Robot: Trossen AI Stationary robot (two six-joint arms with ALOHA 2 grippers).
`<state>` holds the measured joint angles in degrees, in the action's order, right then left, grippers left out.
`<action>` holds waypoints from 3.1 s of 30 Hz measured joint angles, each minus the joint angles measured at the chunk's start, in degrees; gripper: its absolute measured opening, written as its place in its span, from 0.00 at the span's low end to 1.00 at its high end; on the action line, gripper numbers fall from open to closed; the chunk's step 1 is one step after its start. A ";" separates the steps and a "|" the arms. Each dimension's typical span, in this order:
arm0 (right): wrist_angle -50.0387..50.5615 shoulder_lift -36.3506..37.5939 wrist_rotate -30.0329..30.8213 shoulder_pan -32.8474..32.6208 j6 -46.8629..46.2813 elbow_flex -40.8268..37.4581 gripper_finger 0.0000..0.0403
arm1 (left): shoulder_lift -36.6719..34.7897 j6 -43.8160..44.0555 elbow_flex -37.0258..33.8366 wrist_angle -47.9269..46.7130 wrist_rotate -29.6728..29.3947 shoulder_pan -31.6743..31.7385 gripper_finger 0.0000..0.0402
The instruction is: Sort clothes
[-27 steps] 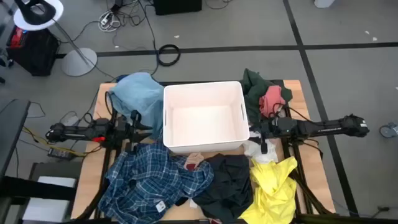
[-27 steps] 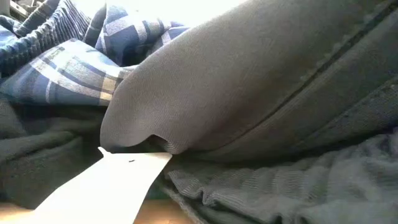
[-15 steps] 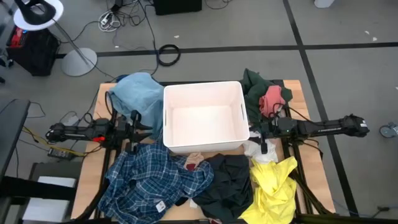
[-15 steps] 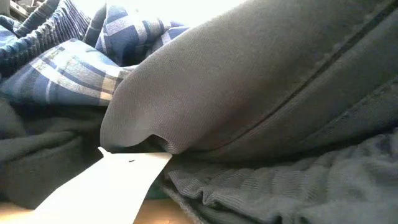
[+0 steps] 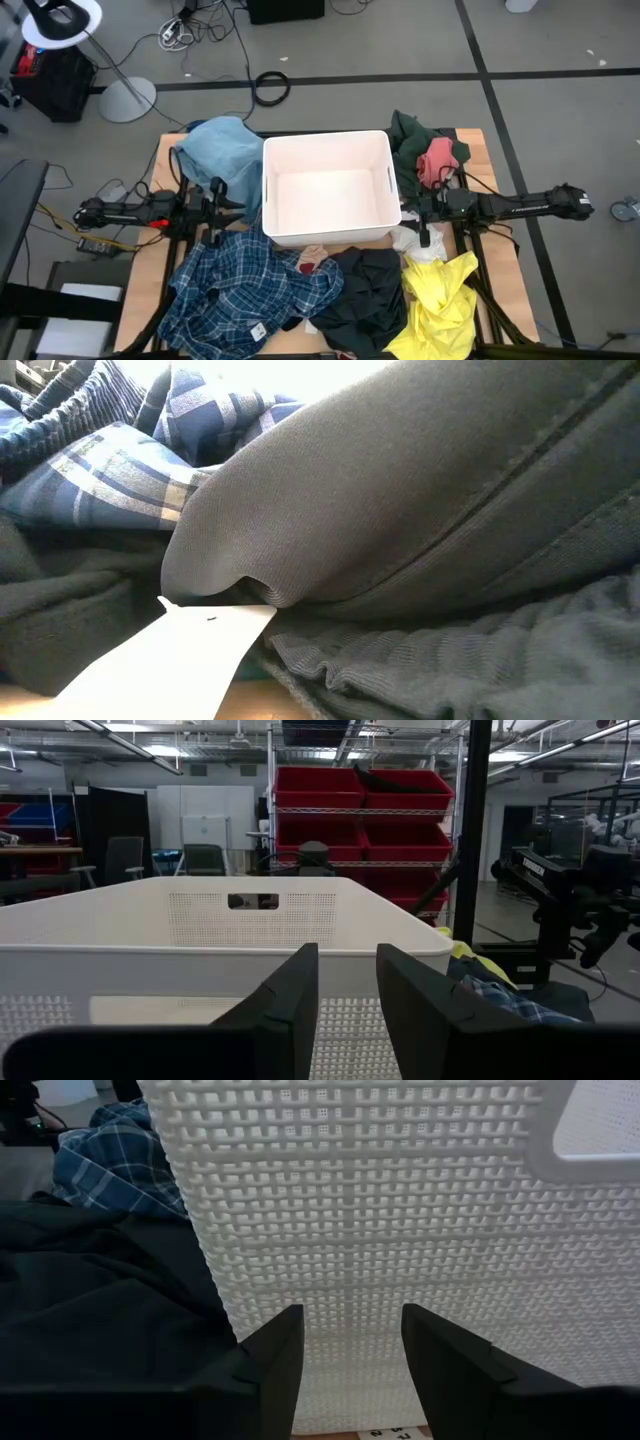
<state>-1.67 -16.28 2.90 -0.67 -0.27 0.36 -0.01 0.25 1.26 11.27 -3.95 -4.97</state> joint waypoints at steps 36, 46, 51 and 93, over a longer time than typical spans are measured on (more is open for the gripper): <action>0.00 0.00 0.00 0.00 0.00 0.00 0.43 | 0.00 0.02 0.02 0.00 0.02 0.00 0.28; 0.00 -0.02 0.00 0.00 0.00 0.00 0.43 | 0.00 0.02 0.00 0.02 0.02 0.02 0.28; 0.00 -0.01 0.00 0.00 0.00 0.00 0.43 | 0.00 0.02 0.00 0.02 0.01 0.01 0.28; -0.02 0.00 0.00 0.00 -0.01 0.01 0.43 | 6.29 3.33 18.54 -20.06 -8.82 0.00 0.28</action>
<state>-1.69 -16.27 2.90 -0.67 -0.28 0.37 6.28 3.58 19.79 -8.79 -12.77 -4.97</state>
